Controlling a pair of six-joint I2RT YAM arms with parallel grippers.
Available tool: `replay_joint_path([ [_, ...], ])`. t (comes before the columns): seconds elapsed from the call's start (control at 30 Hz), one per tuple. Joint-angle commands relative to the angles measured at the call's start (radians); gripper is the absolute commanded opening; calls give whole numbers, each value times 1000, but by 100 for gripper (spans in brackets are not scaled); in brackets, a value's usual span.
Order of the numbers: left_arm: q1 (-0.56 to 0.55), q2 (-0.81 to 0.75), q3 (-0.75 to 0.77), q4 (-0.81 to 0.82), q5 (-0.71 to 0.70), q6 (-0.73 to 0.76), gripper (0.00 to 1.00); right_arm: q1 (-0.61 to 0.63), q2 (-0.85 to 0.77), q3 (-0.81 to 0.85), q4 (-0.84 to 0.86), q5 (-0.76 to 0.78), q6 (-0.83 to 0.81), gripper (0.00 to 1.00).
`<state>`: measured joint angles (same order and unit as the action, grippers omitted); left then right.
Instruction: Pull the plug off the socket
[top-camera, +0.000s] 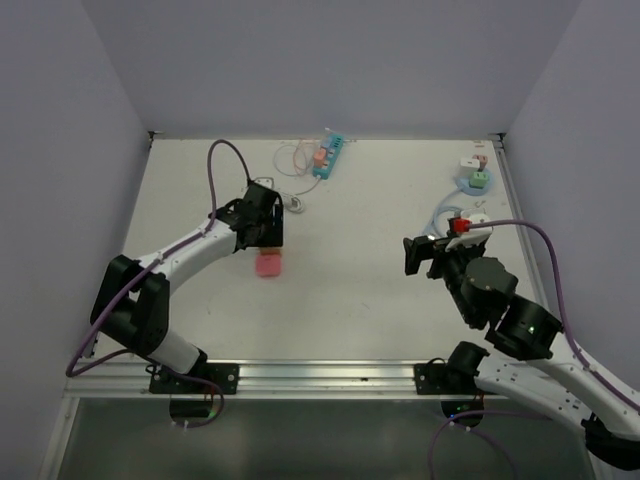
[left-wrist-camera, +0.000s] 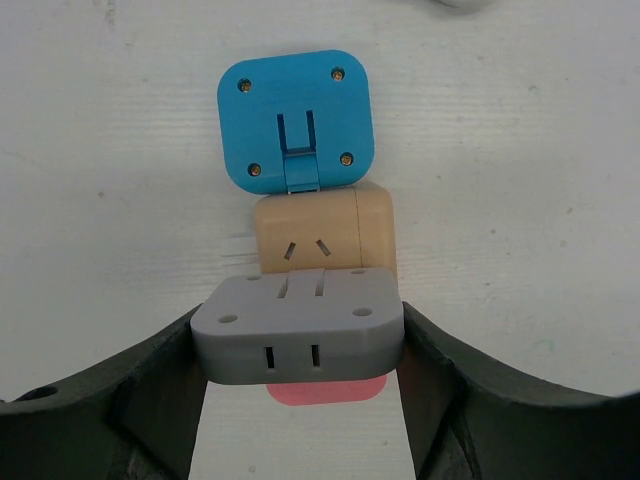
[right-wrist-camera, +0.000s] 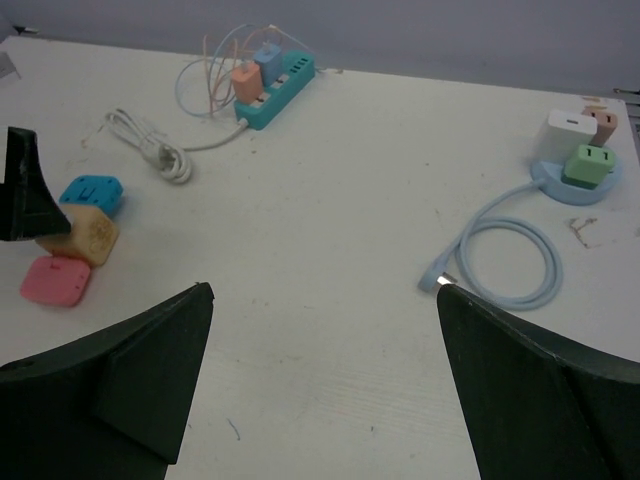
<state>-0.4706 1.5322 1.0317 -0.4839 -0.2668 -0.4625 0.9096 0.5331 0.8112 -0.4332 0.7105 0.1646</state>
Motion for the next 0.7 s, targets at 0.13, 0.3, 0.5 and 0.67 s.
replay_joint_path([
  [0.13,-80,31,48,42,60,-28,18,3,120,25,53,-170,144,99],
  [0.3,-120,28,53,45,55,-27,13,2,261,-44,178,-174,298,99],
  [0.5,-125,-15,18,85,98,-53,7,-49,499,-30,298,-265,426,99],
  [0.67,-125,-66,-24,151,144,-87,5,-207,625,-83,518,-495,538,99],
])
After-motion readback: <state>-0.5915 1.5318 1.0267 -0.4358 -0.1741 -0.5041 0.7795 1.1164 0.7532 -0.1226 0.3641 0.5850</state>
